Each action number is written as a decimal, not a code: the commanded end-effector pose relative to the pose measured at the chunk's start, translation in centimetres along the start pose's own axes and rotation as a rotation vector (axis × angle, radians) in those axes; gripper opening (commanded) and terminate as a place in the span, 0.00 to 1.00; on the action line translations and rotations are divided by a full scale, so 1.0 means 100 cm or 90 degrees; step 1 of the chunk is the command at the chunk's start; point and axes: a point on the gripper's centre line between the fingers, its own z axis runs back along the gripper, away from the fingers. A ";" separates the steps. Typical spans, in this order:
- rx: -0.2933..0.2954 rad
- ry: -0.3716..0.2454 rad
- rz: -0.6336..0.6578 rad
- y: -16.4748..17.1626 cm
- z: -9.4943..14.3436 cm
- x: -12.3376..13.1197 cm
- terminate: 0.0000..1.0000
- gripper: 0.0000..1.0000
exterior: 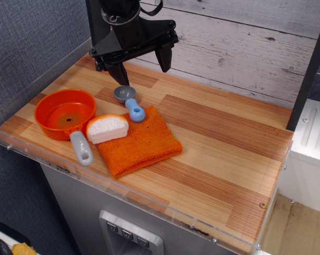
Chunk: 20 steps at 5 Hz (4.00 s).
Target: Slide the napkin cheese and spoon to the right
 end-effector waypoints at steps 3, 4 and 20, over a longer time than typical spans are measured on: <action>0.036 0.004 0.091 0.019 0.006 -0.024 0.00 1.00; 0.052 0.012 0.114 0.032 0.004 -0.037 0.00 1.00; 0.009 0.087 -0.214 -0.028 -0.035 -0.121 0.00 1.00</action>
